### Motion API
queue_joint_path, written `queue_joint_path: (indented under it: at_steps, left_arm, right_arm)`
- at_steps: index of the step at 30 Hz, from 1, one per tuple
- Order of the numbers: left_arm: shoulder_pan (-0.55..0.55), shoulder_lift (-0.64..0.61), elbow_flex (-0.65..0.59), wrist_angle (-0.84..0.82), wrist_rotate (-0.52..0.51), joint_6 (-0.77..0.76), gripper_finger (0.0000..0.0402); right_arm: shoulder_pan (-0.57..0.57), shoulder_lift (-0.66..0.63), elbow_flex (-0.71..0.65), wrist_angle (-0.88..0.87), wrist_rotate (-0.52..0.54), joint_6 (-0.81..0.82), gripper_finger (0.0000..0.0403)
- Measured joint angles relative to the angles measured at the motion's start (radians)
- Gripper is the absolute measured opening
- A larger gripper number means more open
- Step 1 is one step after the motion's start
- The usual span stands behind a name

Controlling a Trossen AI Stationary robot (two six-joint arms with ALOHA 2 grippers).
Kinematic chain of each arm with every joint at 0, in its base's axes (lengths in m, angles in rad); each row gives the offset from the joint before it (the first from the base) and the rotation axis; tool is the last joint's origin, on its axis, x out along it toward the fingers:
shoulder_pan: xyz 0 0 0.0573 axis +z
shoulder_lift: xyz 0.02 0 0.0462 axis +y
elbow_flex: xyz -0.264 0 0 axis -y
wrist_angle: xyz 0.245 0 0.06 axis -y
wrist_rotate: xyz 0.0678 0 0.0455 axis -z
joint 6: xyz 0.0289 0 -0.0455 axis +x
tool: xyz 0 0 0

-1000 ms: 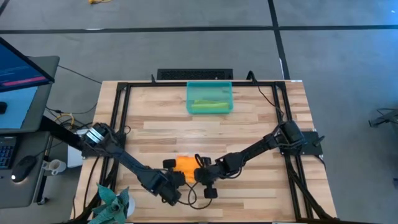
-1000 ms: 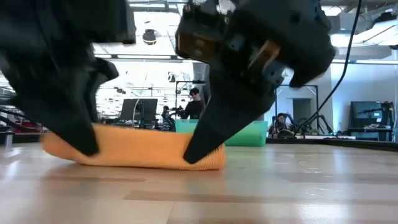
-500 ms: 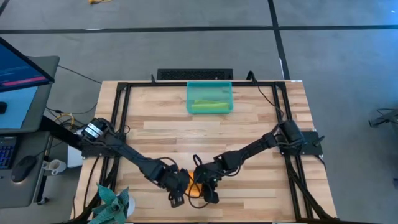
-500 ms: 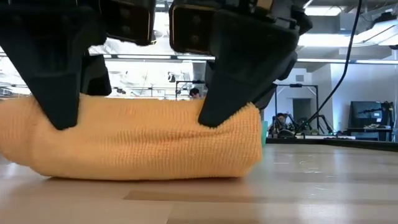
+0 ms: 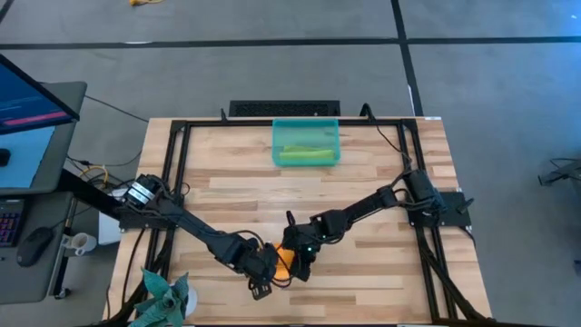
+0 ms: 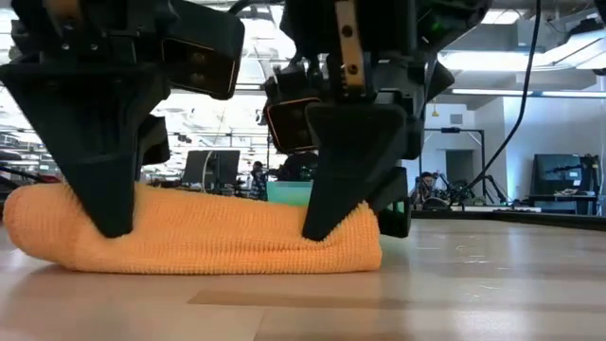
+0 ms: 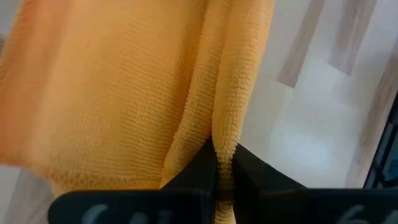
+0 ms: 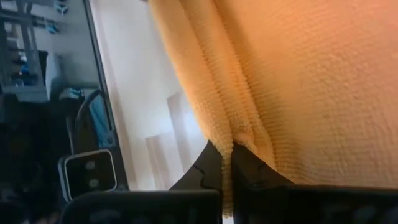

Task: Roll microfiber towels into tight, uniform cylinder then place into a basket
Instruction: Roll the yellow microfiber towel

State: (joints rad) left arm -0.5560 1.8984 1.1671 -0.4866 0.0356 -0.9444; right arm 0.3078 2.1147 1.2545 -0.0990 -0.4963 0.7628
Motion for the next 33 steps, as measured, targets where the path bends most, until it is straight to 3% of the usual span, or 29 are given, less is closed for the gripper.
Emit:
queue_joint_path:
  at_steps: [11,24,30,33]
  left_arm:
    - [0.0,0.0,-0.001,0.008,-0.006,0.058,0.0017]
    - [0.004,0.0,-0.001,-0.016,0.066,0.12,0.0155]
    - [0.005,-0.029,-0.007,-0.066,0.068,0.147,0.0165]
    - [-0.018,-0.075,-0.007,-0.122,0.007,0.144,0.0156]
  right_arm:
    - [-0.018,0.0,-0.001,-0.001,0.002,0.044,0.0021]
    - [-0.015,0.0,-0.002,-0.005,0.009,0.044,0.0021]
    - [-0.015,-0.002,-0.005,-0.017,0.003,0.044,0.0017]
    - [-0.015,-0.002,-0.005,-0.024,0.002,0.045,0.0021]
